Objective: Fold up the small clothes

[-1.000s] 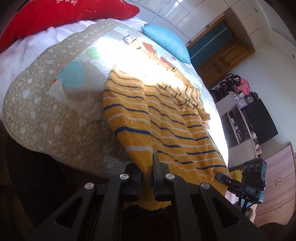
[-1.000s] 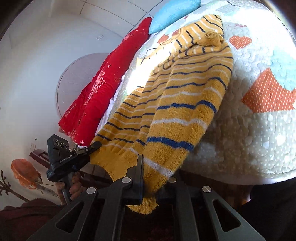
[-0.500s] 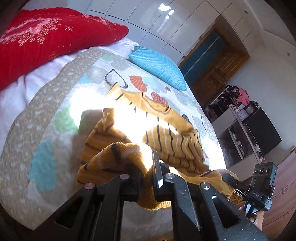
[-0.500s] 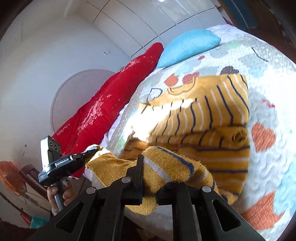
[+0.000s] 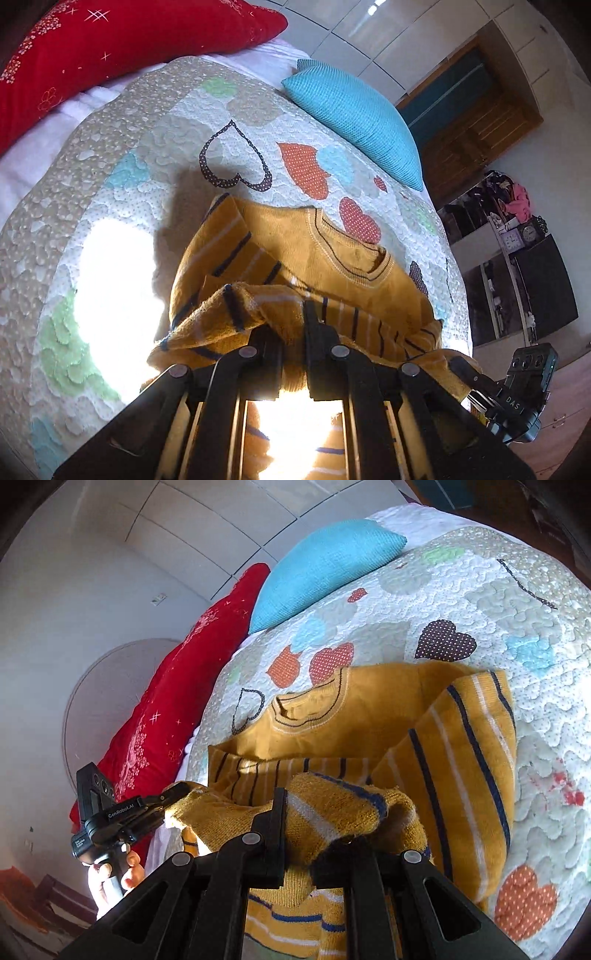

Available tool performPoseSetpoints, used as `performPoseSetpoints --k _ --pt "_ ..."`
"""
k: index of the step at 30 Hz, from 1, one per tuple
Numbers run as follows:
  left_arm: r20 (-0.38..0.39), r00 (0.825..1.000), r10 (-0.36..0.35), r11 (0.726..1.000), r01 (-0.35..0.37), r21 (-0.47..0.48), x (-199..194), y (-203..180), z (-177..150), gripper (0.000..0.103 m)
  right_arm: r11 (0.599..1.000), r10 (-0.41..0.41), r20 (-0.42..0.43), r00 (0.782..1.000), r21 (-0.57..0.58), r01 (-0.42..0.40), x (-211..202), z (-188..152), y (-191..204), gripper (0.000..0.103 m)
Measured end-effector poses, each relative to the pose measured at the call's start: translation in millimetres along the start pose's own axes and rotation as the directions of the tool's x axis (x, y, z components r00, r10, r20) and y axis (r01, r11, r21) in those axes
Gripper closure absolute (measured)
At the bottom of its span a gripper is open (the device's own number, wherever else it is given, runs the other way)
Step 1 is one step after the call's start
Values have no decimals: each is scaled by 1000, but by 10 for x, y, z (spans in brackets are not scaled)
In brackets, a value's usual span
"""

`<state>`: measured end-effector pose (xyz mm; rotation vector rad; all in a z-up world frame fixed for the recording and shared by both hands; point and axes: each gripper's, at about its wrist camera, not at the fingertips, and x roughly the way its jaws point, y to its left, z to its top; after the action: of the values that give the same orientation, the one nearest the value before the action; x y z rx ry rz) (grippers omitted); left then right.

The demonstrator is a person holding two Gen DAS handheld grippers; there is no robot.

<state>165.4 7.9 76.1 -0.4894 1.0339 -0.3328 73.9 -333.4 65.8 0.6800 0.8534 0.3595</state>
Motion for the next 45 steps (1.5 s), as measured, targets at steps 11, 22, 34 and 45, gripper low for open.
performPoseSetpoints --k 11,22,34,45 --pt "-60 994 -96 992 91 -89 544 199 385 52 977 89 -4 996 192 -86 510 443 -563 55" --pt "22 1000 -13 985 17 -170 341 446 580 26 938 62 130 990 331 -102 226 629 -938 40" --pt "-20 994 111 993 -112 -38 -410 487 -536 24 972 -219 92 971 -62 225 -709 -218 -534 39" --pt "20 982 189 979 -190 70 -785 288 -1210 24 857 -515 57 855 -8 516 -680 -599 -1015 95"
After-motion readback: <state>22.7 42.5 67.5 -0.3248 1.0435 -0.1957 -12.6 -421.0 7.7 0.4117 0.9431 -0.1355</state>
